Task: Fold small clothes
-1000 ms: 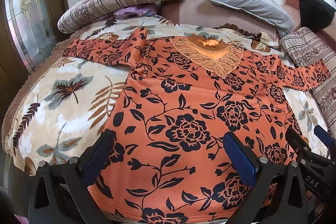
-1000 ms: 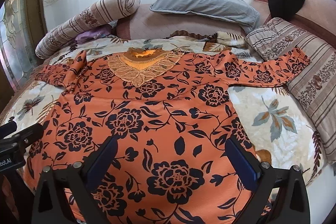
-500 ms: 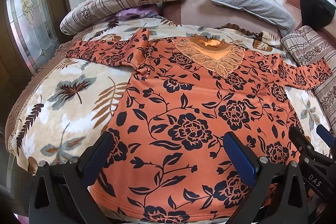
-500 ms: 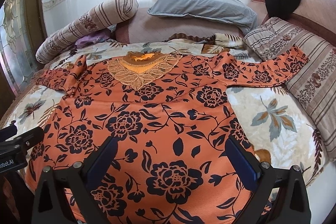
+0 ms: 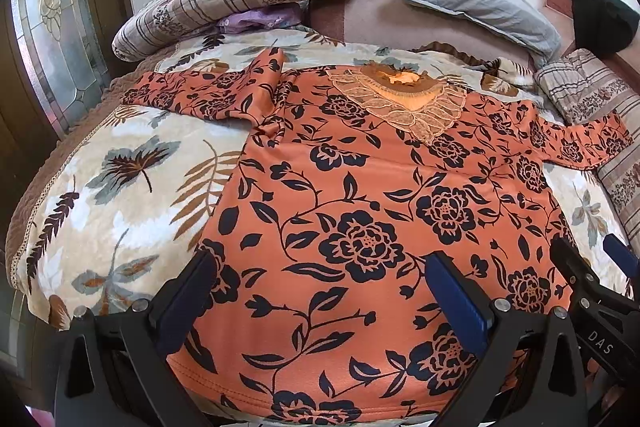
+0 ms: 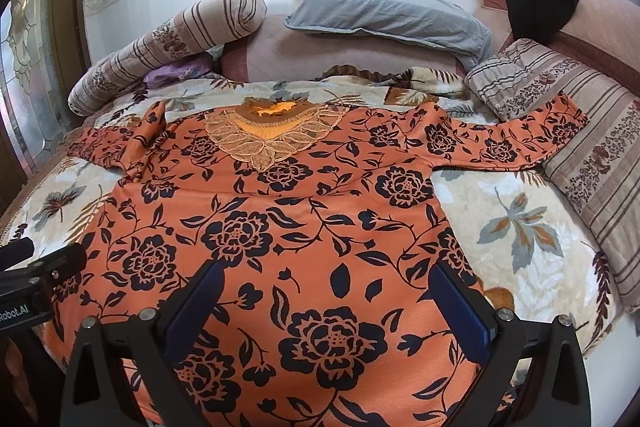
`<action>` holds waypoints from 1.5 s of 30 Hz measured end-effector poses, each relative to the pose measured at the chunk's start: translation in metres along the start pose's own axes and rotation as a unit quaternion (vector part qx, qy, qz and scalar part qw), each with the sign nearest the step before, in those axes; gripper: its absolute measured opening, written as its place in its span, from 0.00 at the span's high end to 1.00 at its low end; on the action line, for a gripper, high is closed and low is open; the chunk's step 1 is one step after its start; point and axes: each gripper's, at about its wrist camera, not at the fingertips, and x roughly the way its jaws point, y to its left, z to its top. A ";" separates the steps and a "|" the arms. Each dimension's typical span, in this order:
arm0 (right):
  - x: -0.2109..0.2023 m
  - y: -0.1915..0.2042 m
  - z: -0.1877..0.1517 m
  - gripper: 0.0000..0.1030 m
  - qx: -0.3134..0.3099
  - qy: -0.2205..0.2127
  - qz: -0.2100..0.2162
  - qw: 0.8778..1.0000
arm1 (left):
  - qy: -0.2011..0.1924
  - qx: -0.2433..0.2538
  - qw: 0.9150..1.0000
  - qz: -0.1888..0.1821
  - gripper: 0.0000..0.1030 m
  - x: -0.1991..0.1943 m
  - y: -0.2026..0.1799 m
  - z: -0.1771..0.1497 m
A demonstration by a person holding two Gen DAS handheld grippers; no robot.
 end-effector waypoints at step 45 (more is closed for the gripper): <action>-0.002 -0.001 -0.001 0.00 0.001 -0.005 -0.002 1.000 | 0.004 0.006 1.000 -0.004 0.00 -0.001 -0.005 -0.004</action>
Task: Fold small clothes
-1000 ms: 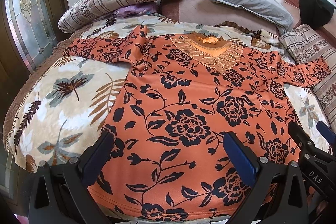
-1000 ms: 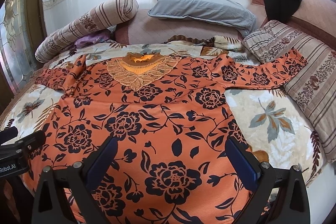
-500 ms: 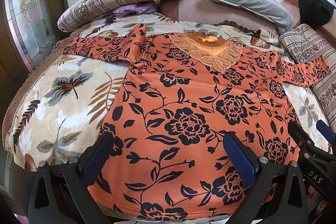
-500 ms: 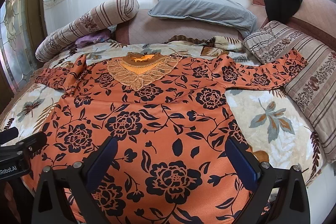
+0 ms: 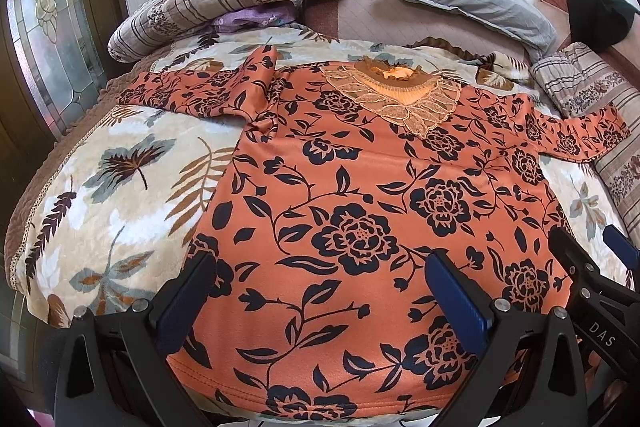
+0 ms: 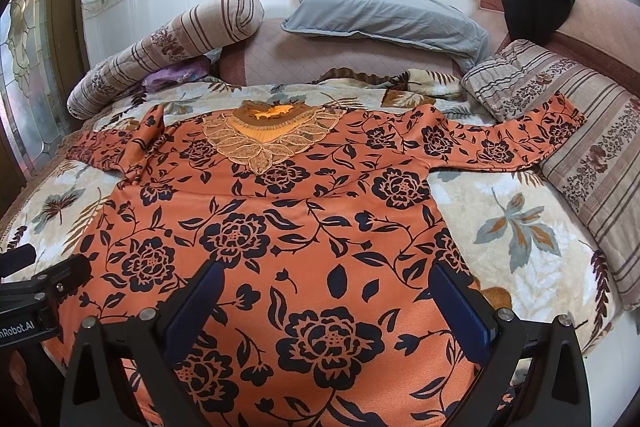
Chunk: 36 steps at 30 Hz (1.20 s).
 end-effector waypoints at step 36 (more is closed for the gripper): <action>0.173 -0.445 0.185 0.33 0.319 -0.037 -0.192 0.927 | 0.043 -0.232 0.955 0.181 0.00 0.159 0.239 0.060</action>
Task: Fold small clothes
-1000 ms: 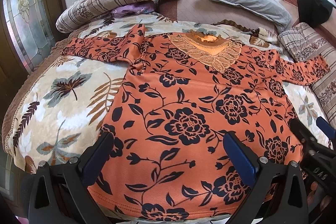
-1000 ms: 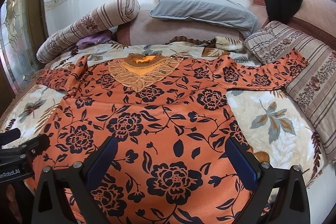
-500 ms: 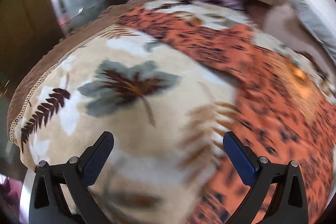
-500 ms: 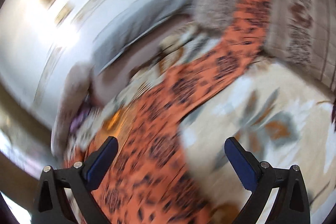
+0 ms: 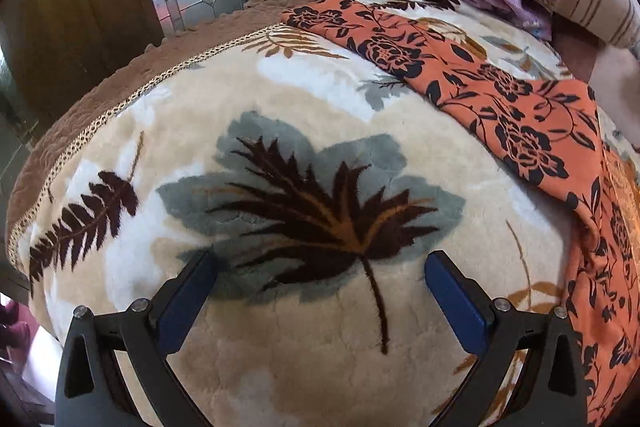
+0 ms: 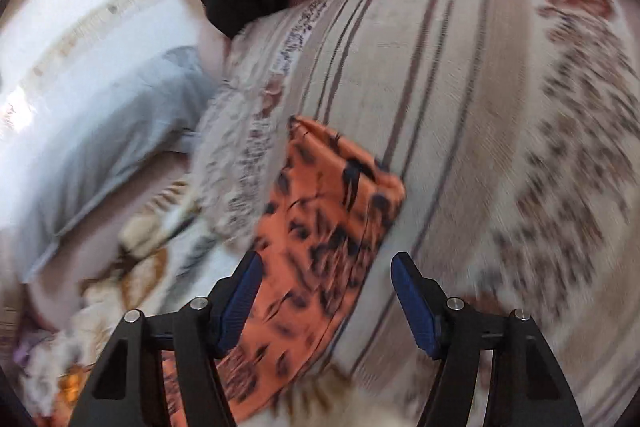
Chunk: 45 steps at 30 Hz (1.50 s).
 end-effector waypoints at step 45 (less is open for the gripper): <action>-0.131 0.470 -0.403 0.00 -0.255 0.281 0.420 0.825 | 0.009 -0.004 1.000 -0.009 0.00 0.002 0.003 0.001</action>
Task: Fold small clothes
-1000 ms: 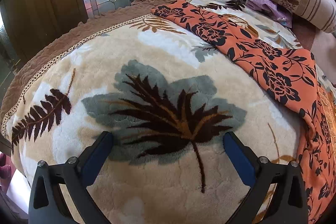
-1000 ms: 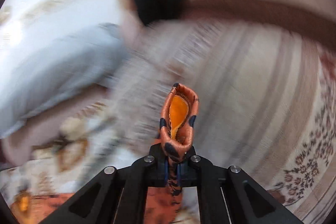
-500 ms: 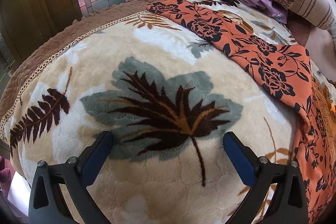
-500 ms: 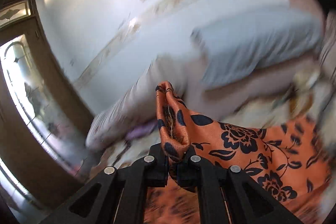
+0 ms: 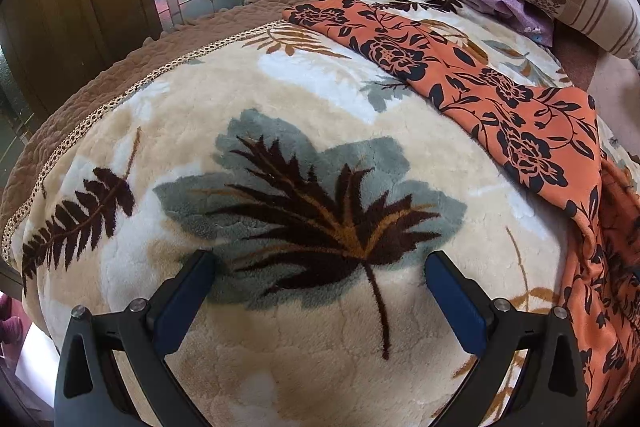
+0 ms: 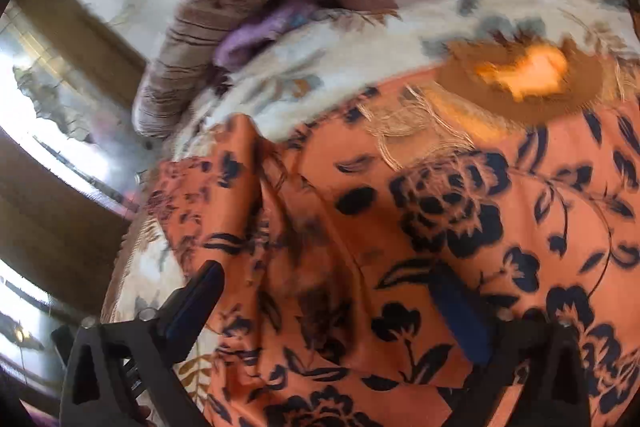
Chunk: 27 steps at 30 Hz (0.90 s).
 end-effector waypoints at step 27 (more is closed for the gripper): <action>-0.185 -0.238 -0.006 0.35 0.087 -0.009 -0.158 0.983 | -0.015 0.002 1.000 0.016 0.00 0.001 -0.002 -0.001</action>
